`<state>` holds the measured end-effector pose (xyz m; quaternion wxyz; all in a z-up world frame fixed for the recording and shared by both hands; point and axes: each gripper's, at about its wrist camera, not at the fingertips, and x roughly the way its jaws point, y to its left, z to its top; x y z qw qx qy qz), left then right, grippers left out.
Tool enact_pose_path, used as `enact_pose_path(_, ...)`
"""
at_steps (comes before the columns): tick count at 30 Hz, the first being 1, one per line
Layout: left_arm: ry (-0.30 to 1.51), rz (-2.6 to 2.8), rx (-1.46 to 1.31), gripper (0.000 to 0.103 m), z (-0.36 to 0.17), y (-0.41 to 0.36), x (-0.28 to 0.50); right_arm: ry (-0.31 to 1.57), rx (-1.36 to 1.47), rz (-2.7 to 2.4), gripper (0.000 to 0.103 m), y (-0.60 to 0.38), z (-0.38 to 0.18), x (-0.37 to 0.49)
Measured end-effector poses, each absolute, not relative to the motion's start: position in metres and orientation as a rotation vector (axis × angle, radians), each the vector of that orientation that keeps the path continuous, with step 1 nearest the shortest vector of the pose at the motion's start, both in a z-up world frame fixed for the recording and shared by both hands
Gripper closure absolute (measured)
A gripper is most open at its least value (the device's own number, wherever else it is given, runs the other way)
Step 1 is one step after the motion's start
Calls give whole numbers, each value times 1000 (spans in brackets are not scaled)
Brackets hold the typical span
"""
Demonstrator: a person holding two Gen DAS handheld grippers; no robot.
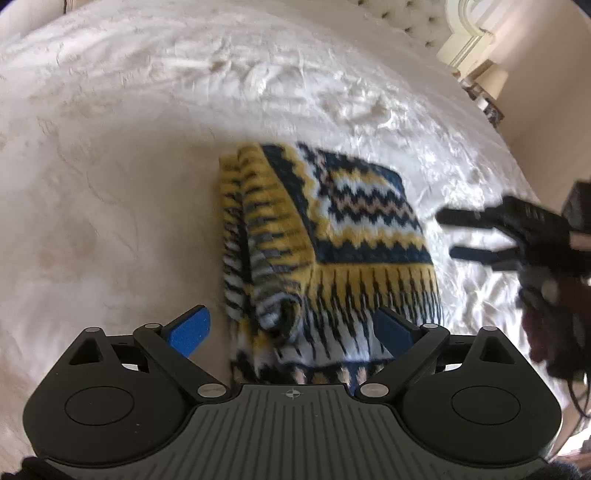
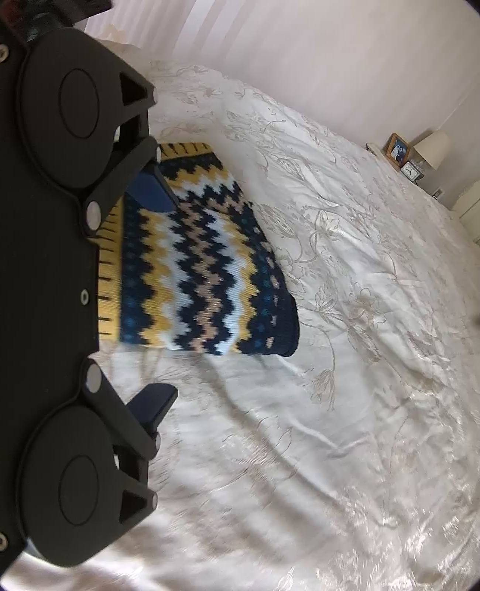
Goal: Fold small clothes
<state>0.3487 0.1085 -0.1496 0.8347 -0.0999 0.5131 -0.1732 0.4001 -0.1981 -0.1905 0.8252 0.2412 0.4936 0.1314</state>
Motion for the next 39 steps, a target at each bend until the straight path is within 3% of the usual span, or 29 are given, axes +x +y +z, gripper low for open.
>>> enact_pose_path(6, 1216, -333, -196, 7, -189, 98, 362, 1092, 534, 349, 1, -196, -214, 428)
enact_pose_path(15, 1248, -419, -266, 1, -216, 86, 390, 1139, 667, 456, 0, -181, -261, 461)
enact_pose_path(23, 1226, -454, -339, 2, -224, 86, 401, 1174, 780, 458, 0, -176, -269, 478)
enact_pose_path(24, 1223, -444, -374, 8, -224, 90, 401, 1181, 792, 461, 2, -177, -268, 478)
enact_pose_path(25, 1214, -448, -416, 26, -223, 96, 400, 1183, 785, 454, 16, -177, -264, 477)
enact_pose_path(26, 1208, -455, -450, 32, -223, 101, 399, 1179, 762, 442, 39, -177, -259, 475)
enact_pose_path(27, 1200, -460, -463, 40, -220, 105, 397, 1175, 706, 416, 54, -176, -251, 471)
enact_pose_path(29, 1182, -482, -456, 50, -211, 108, 391, 1156, 634, 404, 60, -174, -233, 462)
enact_pose_path(39, 1071, -639, -413, 50, -137, 74, 321, 1032, 589, 415, 63, -180, -135, 372)
